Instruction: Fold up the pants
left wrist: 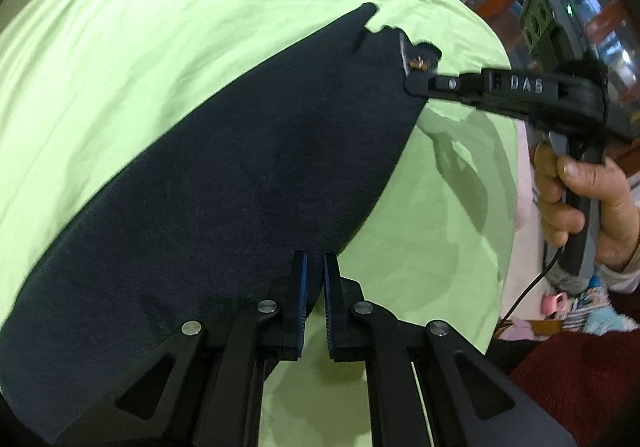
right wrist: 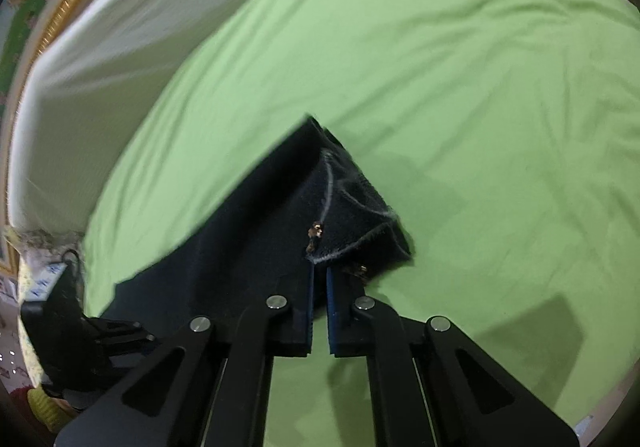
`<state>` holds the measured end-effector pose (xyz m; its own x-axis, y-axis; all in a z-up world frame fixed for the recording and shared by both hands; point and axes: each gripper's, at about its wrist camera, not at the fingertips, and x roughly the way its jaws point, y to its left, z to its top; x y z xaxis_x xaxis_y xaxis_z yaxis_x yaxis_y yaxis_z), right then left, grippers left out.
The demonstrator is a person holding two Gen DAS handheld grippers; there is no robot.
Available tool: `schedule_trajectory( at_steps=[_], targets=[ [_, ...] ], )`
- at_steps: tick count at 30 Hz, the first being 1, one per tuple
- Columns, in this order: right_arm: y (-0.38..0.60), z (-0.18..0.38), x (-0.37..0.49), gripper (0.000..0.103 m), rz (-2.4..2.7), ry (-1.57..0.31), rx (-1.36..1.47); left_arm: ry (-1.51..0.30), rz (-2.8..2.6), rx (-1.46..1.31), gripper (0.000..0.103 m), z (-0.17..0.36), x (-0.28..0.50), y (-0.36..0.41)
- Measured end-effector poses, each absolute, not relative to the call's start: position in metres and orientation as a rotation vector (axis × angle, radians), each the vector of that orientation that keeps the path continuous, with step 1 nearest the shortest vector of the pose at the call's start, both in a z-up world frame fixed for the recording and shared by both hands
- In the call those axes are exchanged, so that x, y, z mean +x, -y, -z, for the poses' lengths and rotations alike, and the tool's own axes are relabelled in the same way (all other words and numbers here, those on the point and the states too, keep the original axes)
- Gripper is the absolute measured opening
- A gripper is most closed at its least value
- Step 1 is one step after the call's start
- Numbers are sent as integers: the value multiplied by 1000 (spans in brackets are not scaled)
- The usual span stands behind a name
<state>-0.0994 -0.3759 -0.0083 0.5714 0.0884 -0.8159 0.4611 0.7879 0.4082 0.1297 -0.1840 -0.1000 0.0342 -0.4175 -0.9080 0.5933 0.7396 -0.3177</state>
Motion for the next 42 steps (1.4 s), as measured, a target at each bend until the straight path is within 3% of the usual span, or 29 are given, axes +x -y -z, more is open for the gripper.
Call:
schedule_trajectory(
  at_steps=[5,7,8,9,14,19,20,23,25,26,27,38,39,42],
  targets=[
    [378,8,-105,17,261,-958,654,-1340,772,159,22,86,137,177],
    [379,4,-111,28,268,-944,658,-1333,784,131,23,77,141,179],
    [380,3,-115,42,273,-939,663,-1321,786,115,25,71,146,179],
    [381,2,-117,51,276,-935,666,-1315,786,100,29,68,152,179],
    [389,9,-130,51,266,-911,742,-1310,784,50,40,62,186,194],
    [386,24,-123,51,238,-888,827,-1339,818,46,67,67,224,224],
    [386,26,-120,51,229,-872,843,-1352,825,50,67,71,230,231],
    [382,33,-113,50,217,-853,865,-1392,833,70,67,79,251,247],
    [381,36,-110,41,216,-843,871,-1413,834,83,67,85,263,257],
    [383,37,-110,25,224,-851,866,-1416,836,85,67,87,265,261],
    [385,38,-110,16,229,-856,868,-1421,844,85,67,88,269,263],
    [400,44,-115,12,182,-821,940,-1413,903,175,63,109,281,313],
    [404,44,-117,12,178,-822,943,-1404,908,169,56,109,282,314],
    [408,48,-119,12,170,-823,937,-1431,952,88,19,111,287,311]
  ],
)
